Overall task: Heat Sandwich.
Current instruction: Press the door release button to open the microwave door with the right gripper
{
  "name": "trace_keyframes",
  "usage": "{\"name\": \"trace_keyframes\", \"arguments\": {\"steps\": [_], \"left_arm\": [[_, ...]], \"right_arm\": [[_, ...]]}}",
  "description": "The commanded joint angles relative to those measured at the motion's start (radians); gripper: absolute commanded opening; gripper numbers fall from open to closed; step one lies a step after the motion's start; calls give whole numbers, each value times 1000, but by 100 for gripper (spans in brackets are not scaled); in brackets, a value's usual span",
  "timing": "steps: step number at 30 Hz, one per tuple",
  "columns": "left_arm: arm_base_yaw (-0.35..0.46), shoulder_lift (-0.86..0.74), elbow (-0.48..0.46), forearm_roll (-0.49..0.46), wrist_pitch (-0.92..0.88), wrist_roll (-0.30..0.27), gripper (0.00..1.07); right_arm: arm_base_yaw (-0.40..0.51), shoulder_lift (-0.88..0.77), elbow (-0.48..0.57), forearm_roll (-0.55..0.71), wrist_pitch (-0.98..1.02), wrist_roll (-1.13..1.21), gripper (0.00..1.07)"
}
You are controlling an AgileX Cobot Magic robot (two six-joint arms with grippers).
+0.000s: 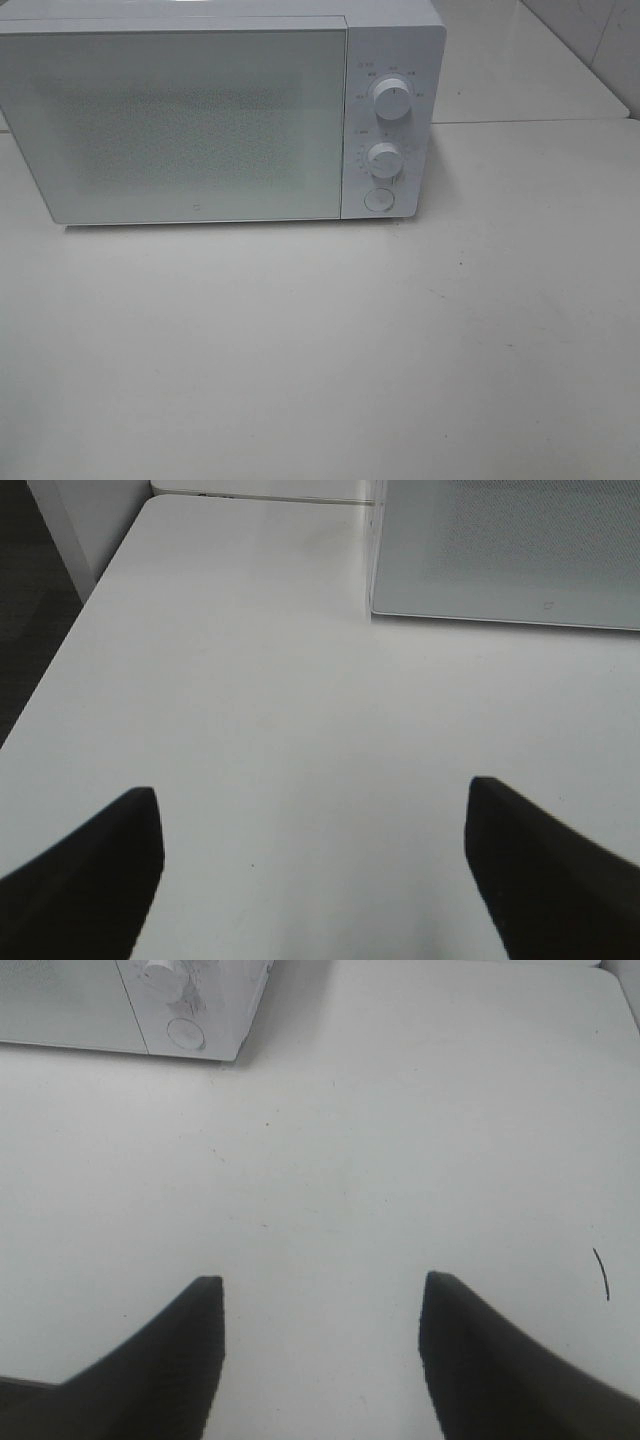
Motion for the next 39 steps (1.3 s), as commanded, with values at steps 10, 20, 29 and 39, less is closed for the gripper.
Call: {"name": "trace_keyframes", "arguments": {"steps": [10,20,29,39], "left_arm": [[4,-14,2,-6,-17,1,78],[4,-6,2,-6,-17,1,78],[4,-6,2,-6,-17,1,78],[4,-6,2,-6,-17,1,78]], "right_arm": [[-2,-112,2,0,3,-13,58],[-2,-112,2,0,3,-13,58],[-2,-112,2,0,3,-13,58],[-2,-112,2,0,1,-13,58]]}}
